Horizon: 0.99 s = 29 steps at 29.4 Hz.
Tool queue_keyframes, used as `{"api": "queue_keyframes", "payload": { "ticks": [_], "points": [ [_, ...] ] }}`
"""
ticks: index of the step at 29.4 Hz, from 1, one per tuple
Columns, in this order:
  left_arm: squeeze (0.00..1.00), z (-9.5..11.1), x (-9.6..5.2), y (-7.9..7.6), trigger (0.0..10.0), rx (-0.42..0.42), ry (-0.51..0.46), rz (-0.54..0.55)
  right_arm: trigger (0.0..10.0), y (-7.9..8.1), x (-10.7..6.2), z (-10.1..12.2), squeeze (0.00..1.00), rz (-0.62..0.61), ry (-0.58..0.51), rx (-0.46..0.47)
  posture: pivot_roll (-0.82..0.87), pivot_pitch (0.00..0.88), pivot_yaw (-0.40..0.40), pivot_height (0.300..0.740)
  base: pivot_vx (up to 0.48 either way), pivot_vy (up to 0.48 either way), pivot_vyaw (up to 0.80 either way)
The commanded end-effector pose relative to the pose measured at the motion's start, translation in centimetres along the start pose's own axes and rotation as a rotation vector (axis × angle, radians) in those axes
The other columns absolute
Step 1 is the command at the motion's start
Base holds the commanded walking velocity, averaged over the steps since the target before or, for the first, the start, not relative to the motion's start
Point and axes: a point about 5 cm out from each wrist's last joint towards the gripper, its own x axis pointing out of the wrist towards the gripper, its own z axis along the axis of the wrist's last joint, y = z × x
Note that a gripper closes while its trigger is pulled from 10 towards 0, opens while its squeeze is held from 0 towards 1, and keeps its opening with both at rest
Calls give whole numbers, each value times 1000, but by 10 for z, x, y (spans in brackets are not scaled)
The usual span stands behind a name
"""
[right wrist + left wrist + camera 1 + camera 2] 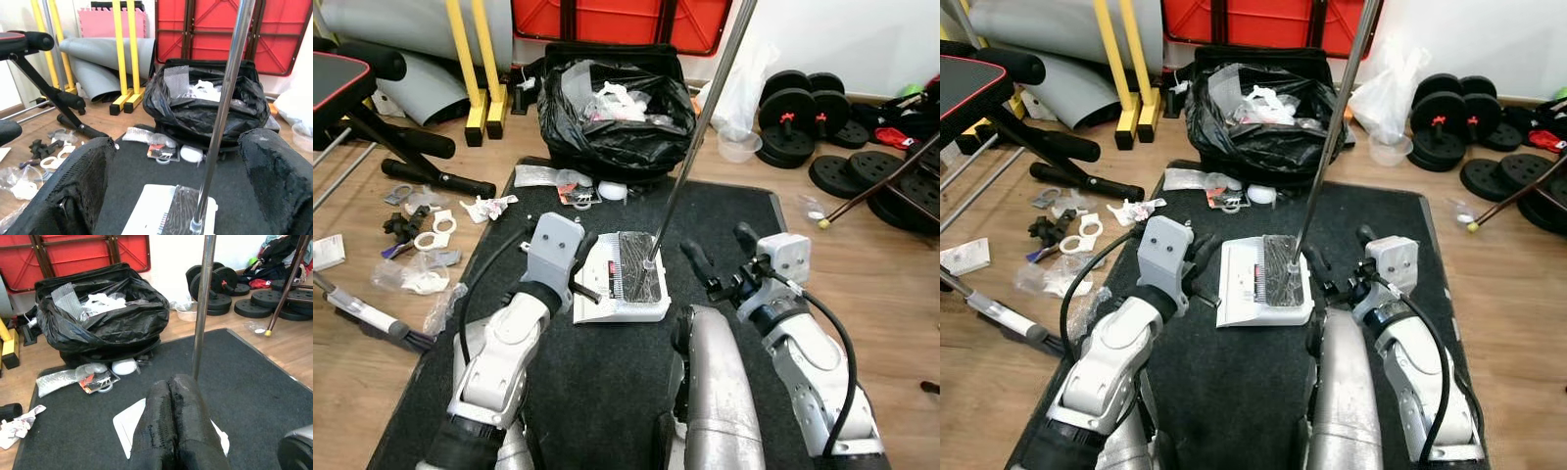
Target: Sweep floor
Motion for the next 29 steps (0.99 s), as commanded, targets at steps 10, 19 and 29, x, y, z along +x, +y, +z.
{"api": "queue_keyframes", "payload": {
  "ticks": [10,19,29],
  "points": [
    [0,-2,2,1,10000,-5,-24,8,10000,-3,2,-2,0,13,24,11,-208,3,-120,455,0,0,0],
    [0,-3,3,3,10000,-4,-26,4,10000,-2,3,-1,0,19,19,25,-205,9,-119,485,0,0,0],
    [0,-3,5,4,10000,-5,-26,0,10000,-2,3,0,0,21,16,34,-205,14,-115,525,0,0,0]
  ]
}}
